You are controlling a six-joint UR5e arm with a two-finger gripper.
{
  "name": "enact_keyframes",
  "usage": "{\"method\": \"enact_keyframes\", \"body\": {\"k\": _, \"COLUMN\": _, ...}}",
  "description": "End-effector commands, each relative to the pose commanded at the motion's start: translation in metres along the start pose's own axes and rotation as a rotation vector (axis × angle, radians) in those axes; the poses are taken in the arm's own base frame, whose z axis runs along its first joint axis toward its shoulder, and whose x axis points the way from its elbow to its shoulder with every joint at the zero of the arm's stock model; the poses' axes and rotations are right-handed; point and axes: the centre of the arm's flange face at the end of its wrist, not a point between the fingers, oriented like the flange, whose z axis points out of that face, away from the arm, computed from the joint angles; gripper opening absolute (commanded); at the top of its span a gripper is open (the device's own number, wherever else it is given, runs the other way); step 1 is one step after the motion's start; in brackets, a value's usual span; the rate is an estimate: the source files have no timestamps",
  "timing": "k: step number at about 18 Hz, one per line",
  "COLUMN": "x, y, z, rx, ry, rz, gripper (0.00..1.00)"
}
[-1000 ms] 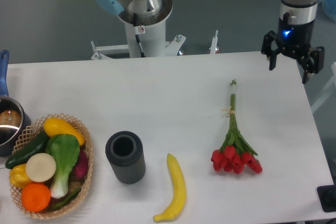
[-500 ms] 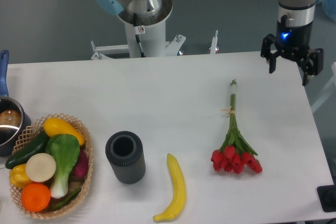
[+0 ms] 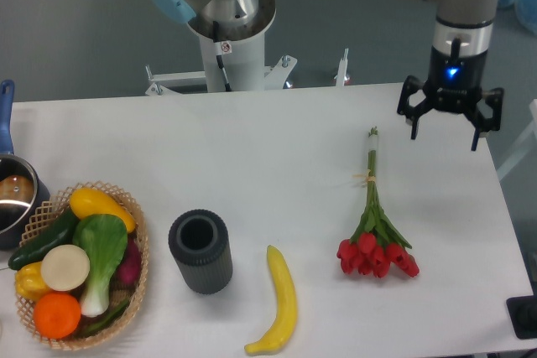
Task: Pick up the flowers from the table
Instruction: 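Move the open gripper down over the red tulips' green stems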
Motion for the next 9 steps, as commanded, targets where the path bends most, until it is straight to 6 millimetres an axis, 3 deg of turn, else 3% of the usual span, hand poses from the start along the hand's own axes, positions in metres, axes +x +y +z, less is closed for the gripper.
{"method": "enact_keyframes", "body": {"k": 4, "x": -0.005, "y": 0.009, "z": 0.03, "rx": -0.016, "ry": 0.05, "rz": -0.116, "gripper": 1.0}}
{"method": "enact_keyframes", "body": {"k": 9, "x": 0.0, "y": 0.012, "z": 0.072, "rx": -0.048, "ry": 0.113, "rz": -0.125, "gripper": 1.0}}
